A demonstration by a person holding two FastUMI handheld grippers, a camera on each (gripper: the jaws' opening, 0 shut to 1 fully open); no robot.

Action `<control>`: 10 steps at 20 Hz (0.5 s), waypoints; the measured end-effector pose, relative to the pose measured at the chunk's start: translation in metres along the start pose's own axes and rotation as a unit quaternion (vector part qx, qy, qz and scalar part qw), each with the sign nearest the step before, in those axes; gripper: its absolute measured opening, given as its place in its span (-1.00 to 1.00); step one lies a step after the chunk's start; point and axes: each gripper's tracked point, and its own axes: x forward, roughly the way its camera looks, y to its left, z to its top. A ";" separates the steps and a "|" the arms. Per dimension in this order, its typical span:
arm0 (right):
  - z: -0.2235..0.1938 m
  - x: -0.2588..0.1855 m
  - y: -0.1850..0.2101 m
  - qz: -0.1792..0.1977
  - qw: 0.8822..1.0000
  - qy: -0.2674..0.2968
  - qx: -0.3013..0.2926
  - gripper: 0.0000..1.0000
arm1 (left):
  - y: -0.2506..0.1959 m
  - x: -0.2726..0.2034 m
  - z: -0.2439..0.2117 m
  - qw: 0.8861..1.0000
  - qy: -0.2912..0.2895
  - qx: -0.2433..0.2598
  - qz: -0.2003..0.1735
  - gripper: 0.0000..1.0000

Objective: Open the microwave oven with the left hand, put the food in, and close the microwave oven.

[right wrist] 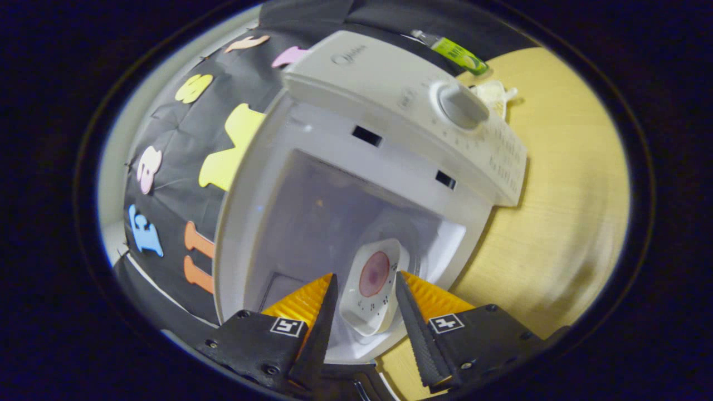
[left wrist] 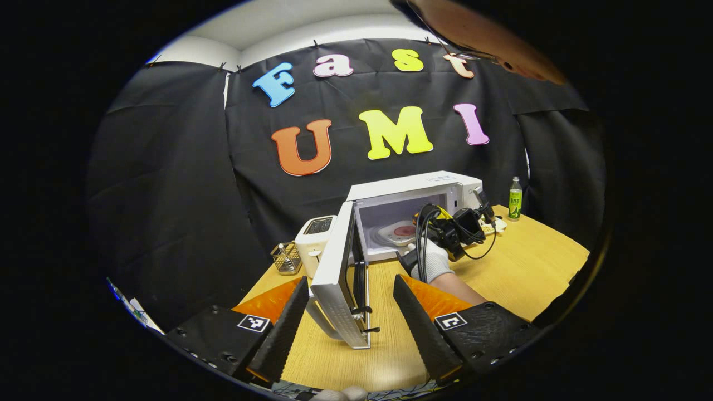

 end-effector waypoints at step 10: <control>0.086 -0.127 0.027 0.061 0.935 0.004 -0.349 1.00 | -0.010 0.020 0.064 0.997 -0.066 -0.019 -0.022 0.83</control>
